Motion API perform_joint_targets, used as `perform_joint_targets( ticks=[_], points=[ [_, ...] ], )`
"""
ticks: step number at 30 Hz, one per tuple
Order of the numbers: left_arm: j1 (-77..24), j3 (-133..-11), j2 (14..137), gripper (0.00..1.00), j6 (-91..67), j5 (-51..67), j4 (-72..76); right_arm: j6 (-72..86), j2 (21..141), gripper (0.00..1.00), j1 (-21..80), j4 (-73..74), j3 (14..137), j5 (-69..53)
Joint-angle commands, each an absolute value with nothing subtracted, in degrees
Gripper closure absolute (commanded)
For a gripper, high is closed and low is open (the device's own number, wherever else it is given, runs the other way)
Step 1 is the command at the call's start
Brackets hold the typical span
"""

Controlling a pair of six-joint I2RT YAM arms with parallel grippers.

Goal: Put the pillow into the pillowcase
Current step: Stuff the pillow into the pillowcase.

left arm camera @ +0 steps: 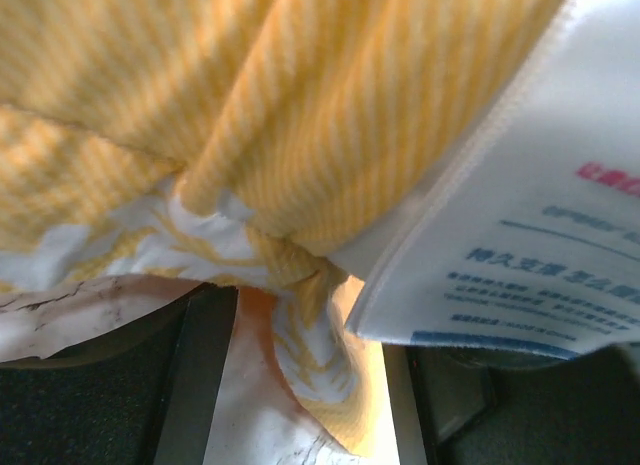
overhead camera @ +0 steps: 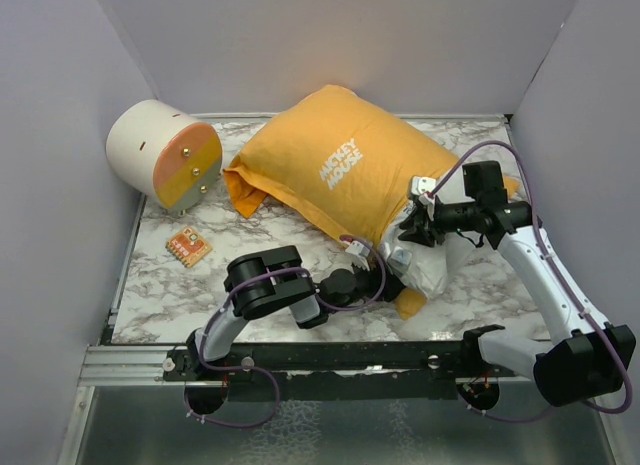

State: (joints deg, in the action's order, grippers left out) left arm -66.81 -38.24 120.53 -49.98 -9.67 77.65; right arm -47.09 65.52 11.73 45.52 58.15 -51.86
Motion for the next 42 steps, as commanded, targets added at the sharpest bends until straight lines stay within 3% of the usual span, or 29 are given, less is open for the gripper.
perform_joint_targets(
  ticks=[1,2,3,4,8,10,12,14,19,21,23,25,29,35,42],
  points=[
    [-66.3,-40.3,124.3,0.49,-49.4,-6.4,82.3,-48.2,65.4,0.70,11.1,48.6,61.3,-52.1],
    [-66.0,-40.1,124.9,0.64,-49.8,-6.4,83.5,-48.4,65.4,0.70,11.1,49.4,61.9,-51.7],
    [-65.7,-39.5,125.2,0.88,-50.2,-6.4,84.7,-48.5,65.2,0.70,11.1,50.2,62.4,-51.3],
    [-65.6,-38.4,125.1,0.99,-50.5,-6.8,86.0,-48.5,65.0,0.70,11.0,51.0,63.0,-50.6],
    [-65.5,-34.4,120.1,1.00,-48.3,-8.4,85.3,-51.0,65.0,0.70,10.2,57.9,66.2,-49.9],
    [-65.6,-33.8,116.5,1.00,-46.6,-8.3,82.6,-61.6,65.9,0.69,10.3,69.1,68.0,-58.7],
    [-65.7,-34.1,115.3,1.00,-45.7,-7.1,80.9,-73.4,67.2,0.61,10.8,80.2,67.8,-67.8],
    [-65.8,-34.6,115.3,1.00,-45.4,-4.5,81.0,-71.0,68.1,0.57,14.8,79.0,66.7,-68.0],
    [-67.2,-33.2,113.4,1.00,-44.6,-3.8,82.3,-45.5,67.9,0.59,19.1,51.1,60.0,-45.7],
    [-67.5,-31.3,110.6,1.00,-43.7,-4.6,80.8,-40.3,70.5,0.71,19.0,45.6,59.6,-33.5],
    [-67.8,-28.6,106.7,1.00,-43.2,-6.3,79.5,-40.0,71.9,0.77,17.7,43.2,58.2,-25.8],
    [-68.2,-26.2,102.6,1.00,-42.8,-7.3,78.2,-39.8,71.7,0.88,14.9,38.5,55.0,-21.8],
    [-70.2,-25.7,95.3,1.00,-40.3,-6.1,73.0,-38.6,73.8,0.99,14.5,26.1,49.2,-12.4],
    [-73.7,-29.0,88.1,1.00,-37.3,0.0,63.3,-29.7,77.6,0.99,14.5,10.0,44.8,-15.3],
    [-74.2,-33.8,94.5,1.00,-41.9,8.7,71.4,-13.0,79.2,0.97,14.5,-2.8,42.0,-32.4]
  ],
)
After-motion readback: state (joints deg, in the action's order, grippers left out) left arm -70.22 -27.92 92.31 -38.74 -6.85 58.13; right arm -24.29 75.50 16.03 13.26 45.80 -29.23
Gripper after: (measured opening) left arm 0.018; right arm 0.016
